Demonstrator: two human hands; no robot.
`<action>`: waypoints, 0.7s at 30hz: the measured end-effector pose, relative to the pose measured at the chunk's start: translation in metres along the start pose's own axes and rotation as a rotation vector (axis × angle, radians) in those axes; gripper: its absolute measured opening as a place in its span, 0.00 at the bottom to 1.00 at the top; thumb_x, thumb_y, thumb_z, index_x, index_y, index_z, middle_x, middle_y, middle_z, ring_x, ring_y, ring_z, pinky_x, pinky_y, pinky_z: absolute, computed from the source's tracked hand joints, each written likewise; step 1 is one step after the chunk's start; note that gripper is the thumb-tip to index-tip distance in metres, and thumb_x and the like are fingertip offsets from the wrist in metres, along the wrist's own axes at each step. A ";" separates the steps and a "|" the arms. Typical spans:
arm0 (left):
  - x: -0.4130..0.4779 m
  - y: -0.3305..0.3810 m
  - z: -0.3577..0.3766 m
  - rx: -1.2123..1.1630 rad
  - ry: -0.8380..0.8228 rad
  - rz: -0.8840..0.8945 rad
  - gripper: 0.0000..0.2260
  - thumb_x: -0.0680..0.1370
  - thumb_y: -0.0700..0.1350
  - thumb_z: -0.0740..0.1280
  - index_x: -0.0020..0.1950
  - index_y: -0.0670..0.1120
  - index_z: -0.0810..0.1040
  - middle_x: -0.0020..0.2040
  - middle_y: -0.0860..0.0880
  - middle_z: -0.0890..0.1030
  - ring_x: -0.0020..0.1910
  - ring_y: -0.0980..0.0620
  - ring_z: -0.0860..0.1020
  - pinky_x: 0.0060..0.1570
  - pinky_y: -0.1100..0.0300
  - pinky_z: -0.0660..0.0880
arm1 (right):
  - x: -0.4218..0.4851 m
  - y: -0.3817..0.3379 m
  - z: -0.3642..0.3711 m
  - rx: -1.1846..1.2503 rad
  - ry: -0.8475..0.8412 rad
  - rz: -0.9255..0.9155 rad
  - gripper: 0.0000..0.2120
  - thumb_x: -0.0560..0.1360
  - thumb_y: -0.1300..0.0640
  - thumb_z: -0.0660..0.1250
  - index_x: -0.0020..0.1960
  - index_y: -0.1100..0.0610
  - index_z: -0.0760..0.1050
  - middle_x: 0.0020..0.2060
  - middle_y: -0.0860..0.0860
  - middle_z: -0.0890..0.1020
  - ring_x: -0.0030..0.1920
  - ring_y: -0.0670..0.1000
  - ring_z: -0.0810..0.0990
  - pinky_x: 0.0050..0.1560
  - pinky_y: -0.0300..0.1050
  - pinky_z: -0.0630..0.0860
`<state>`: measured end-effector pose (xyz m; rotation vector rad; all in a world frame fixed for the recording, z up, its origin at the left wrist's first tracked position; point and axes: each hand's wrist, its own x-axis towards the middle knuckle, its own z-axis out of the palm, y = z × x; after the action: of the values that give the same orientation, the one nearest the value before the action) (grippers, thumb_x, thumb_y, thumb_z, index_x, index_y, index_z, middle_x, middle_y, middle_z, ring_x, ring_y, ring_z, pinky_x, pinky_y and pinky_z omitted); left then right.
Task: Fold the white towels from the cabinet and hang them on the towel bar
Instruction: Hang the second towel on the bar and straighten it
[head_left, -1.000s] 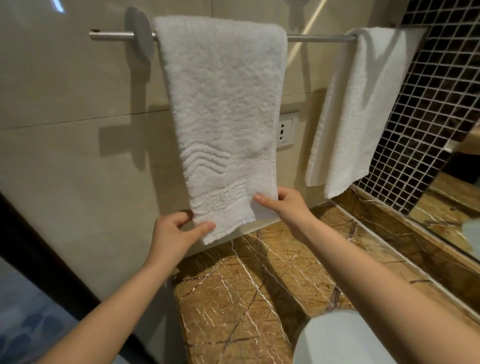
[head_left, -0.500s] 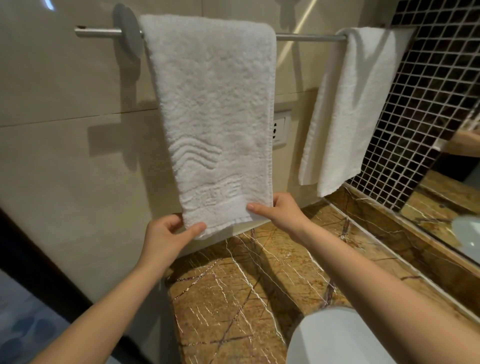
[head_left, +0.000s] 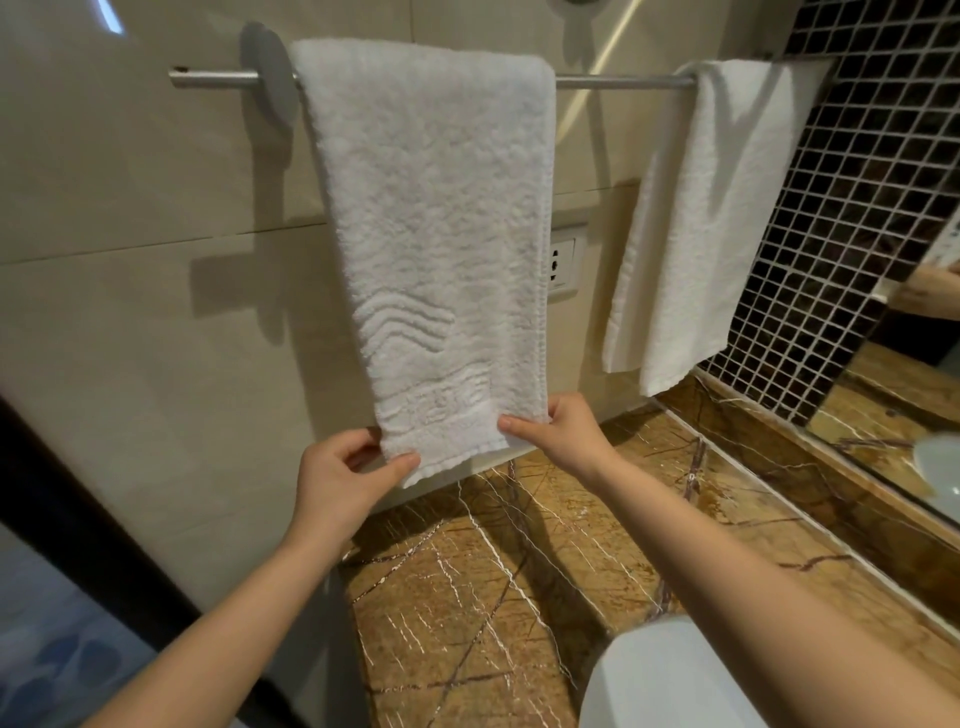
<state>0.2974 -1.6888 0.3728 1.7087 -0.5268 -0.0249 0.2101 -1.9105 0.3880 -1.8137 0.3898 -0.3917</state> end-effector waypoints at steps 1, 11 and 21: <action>0.000 -0.001 0.000 -0.014 0.027 0.001 0.11 0.64 0.39 0.79 0.40 0.50 0.82 0.38 0.54 0.85 0.39 0.59 0.82 0.38 0.69 0.75 | -0.001 0.000 0.001 0.000 0.000 -0.006 0.02 0.71 0.58 0.73 0.41 0.53 0.80 0.52 0.54 0.84 0.48 0.47 0.83 0.50 0.43 0.80; 0.008 -0.008 -0.001 -0.102 -0.025 -0.100 0.13 0.68 0.37 0.76 0.46 0.52 0.80 0.42 0.58 0.85 0.43 0.60 0.82 0.39 0.72 0.75 | 0.000 0.007 -0.003 0.240 0.029 0.018 0.23 0.71 0.63 0.73 0.60 0.49 0.68 0.44 0.44 0.84 0.49 0.45 0.83 0.48 0.39 0.80; 0.006 -0.011 -0.002 -0.075 -0.034 -0.135 0.06 0.68 0.42 0.76 0.42 0.49 0.82 0.39 0.56 0.85 0.37 0.61 0.82 0.34 0.71 0.74 | 0.001 0.021 -0.012 0.118 0.051 0.007 0.14 0.65 0.61 0.78 0.48 0.63 0.81 0.40 0.48 0.86 0.43 0.47 0.85 0.40 0.35 0.79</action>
<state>0.3071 -1.6885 0.3650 1.6701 -0.4293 -0.1693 0.2040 -1.9271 0.3708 -1.6896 0.4004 -0.4473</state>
